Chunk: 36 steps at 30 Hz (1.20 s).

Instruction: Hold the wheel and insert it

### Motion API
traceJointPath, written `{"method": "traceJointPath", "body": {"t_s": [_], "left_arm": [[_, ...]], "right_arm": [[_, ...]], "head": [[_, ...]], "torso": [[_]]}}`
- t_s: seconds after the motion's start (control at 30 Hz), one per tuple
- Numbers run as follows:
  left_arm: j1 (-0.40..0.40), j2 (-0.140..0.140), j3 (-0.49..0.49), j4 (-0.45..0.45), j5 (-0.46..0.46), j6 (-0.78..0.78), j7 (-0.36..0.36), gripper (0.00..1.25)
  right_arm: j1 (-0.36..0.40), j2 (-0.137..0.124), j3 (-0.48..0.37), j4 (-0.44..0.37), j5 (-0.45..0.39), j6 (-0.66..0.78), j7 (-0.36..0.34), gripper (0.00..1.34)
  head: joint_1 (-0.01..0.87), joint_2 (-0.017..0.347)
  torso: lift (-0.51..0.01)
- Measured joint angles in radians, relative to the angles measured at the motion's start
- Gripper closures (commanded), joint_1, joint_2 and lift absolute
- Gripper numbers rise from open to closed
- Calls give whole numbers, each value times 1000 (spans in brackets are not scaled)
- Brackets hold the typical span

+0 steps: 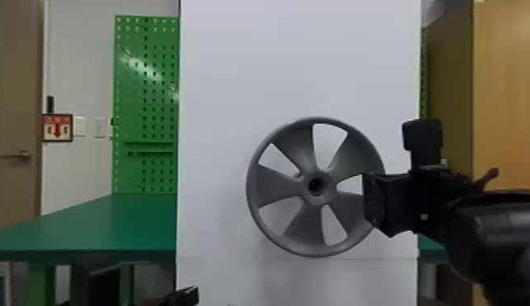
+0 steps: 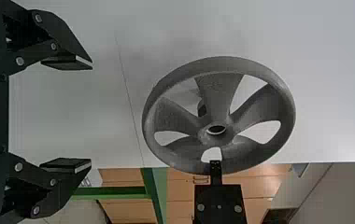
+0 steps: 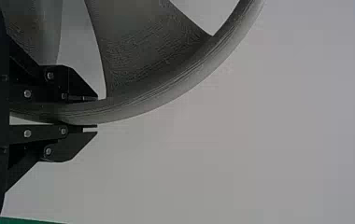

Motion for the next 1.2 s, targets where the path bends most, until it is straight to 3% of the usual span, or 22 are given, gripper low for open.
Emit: {"method": "traceJointPath", "body": {"t_s": [0.67, 1.2], "left_arm": [[-1, 0, -2, 2, 0, -2, 0, 502], [-2, 2, -5, 3, 2, -2, 0, 502]], "right_arm": [[-14, -5, -6, 53, 5, -30, -3, 1133], [-33, 21, 20, 70, -11, -35, -39, 1133]], "head": [[0, 5], [0, 5]], "torso": [[-497], [-497]]}}
